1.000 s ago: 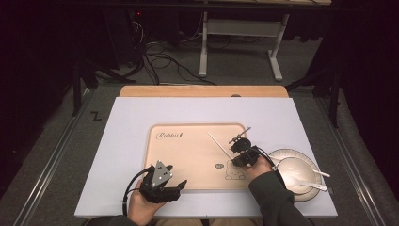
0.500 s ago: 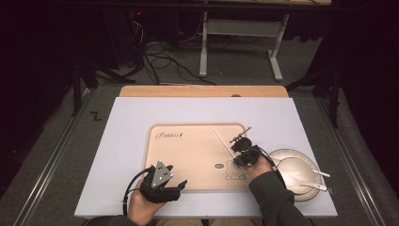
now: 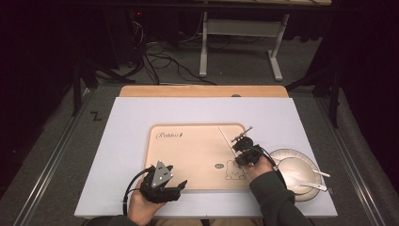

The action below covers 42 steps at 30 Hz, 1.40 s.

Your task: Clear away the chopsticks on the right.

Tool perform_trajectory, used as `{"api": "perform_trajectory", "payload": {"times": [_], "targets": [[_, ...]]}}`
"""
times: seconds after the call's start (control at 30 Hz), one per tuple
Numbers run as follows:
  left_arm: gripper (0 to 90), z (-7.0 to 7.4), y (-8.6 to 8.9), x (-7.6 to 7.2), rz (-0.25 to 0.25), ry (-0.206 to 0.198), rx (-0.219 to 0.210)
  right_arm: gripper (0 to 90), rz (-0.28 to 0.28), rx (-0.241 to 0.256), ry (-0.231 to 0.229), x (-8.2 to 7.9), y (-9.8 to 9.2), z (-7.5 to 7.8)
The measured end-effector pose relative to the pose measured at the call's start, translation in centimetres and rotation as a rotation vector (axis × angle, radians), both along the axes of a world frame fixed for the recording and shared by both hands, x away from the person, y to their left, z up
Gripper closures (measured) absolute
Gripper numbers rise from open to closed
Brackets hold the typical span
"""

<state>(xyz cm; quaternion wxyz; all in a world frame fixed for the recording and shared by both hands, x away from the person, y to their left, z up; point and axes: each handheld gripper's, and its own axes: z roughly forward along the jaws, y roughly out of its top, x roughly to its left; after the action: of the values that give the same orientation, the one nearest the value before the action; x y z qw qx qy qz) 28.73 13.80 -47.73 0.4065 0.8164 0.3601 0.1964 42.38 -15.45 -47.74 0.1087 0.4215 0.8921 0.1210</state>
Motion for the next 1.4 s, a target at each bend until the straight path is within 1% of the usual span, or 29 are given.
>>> {"api": "perform_trajectory", "payload": {"times": [0.03, 0.07, 0.13, 0.17, 0.2, 0.27, 0.37, 0.4, 0.5, 0.53, 0.57, 0.6, 0.67, 0.7, 0.77, 0.8, 0.87, 0.9, 0.97, 1.03, 1.13, 1.27, 1.33, 1.4], "targets": [[30.5, 0.0, 0.0, 0.0, 0.002, -0.002, -0.002, 74.8, 0.008, -0.003, -0.002, 0.0, 0.0, 0.0], [30.5, 0.1, 0.0, 0.0, 0.003, -0.002, -0.002, 74.0, 0.004, -0.002, -0.012, 0.0, 0.0, 0.0], [30.5, 0.0, 0.0, 0.0, 0.003, -0.001, 0.000, 73.0, -0.010, 0.000, -0.009, -0.2, -0.1, 0.2], [30.5, 0.0, 0.0, 0.0, 0.001, 0.001, 0.000, 72.3, 0.001, 0.003, -0.022, -0.2, -0.1, 0.3], [30.5, 0.0, 0.0, 0.0, 0.001, 0.000, -0.001, 71.1, 0.006, 0.011, -0.024, -0.2, -0.2, 0.4], [30.6, 0.0, 0.0, 0.0, -0.001, 0.001, 0.000, 69.2, 0.004, 0.021, -0.030, -0.4, -0.3, 0.6], [30.6, 0.0, 0.0, 0.0, -0.001, 0.003, 0.003, 67.2, 0.005, 0.024, -0.040, -0.7, -0.4, 0.9], [30.6, 0.0, 0.0, 0.0, -0.001, 0.004, 0.003, 66.6, 0.003, 0.029, -0.037, -0.8, -0.4, 1.0], [30.6, 0.0, 0.0, 0.1, -0.003, 0.008, 0.003, 65.5, 0.001, 0.057, -0.048, -1.1, -0.7, 1.6], [30.6, -0.1, -0.1, 0.1, -0.004, 0.010, 0.002, 65.2, 0.003, 0.076, -0.048, -1.3, -0.9, 1.7], [30.6, -0.1, -0.1, 0.1, -0.004, 0.010, 0.002, 65.2, 0.003, 0.076, -0.048, -1.3, -0.9, 1.7], [30.6, -0.1, -0.1, 0.1, -0.006, 0.012, 0.001, 65.1, 0.011, 0.094, -0.058, -1.7, -1.1, 2.2], [30.6, -0.1, -0.1, 0.1, 0.001, 0.013, 0.002, 65.1, 0.016, 0.126, -0.056, -2.2, -1.4, 2.7], [30.6, -0.1, 0.0, 0.1, 0.004, 0.013, 0.001, 65.3, 0.019, 0.139, -0.061, -2.5, -1.5, 2.9], [30.4, -0.1, 0.0, 0.1, 0.005, 0.014, 0.001, 65.4, 0.024, 0.147, -0.062, -2.7, -1.7, 3.1], [30.4, -0.1, 0.0, 0.1, 0.006, 0.016, 0.001, 65.4, 0.033, 0.169, -0.066, -3.2, -2.1, 3.5], [30.4, -0.1, 0.0, 0.1, 0.007, 0.016, 0.001, 65.4, 0.034, 0.174, -0.067, -3.4, -2.2, 3.6], [30.4, -0.1, -0.1, 0.1, 0.006, 0.018, 0.004, 65.5, 0.040, 0.189, -0.074, -3.9, -2.6, 4.0], [30.4, -0.1, -0.1, 0.2, 0.004, 0.020, 0.006, 66.0, 0.039, 0.209, -0.076, -4.3, -3.2, 4.4], [30.4, -0.2, -0.1, 0.2, 0.004, 0.020, 0.008, 66.5, 0.028, 0.238, -0.077, -4.7, -3.9, 4.9], [30.3, -0.2, -0.1, 0.2, 0.006, 0.020, 0.009, 66.6, 0.034, 0.259, -0.087, -5.4, -4.8, 5.6], [30.3, -0.2, -0.1, 0.1, 0.005, 0.020, 0.010, 66.7, 0.028, 0.275, -0.106, -6.1, -6.0, 6.4], [30.3, -0.2, -0.1, 0.2, 0.004, 0.022, 0.010, 68.1, 0.018, 0.279, -0.126, -6.4, -6.7, 6.7], [30.3, -0.2, -0.2, 0.2, 0.006, 0.023, 0.010, 69.8, 0.024, 0.281, -0.126, -6.6, -7.3, 7.1]]}}
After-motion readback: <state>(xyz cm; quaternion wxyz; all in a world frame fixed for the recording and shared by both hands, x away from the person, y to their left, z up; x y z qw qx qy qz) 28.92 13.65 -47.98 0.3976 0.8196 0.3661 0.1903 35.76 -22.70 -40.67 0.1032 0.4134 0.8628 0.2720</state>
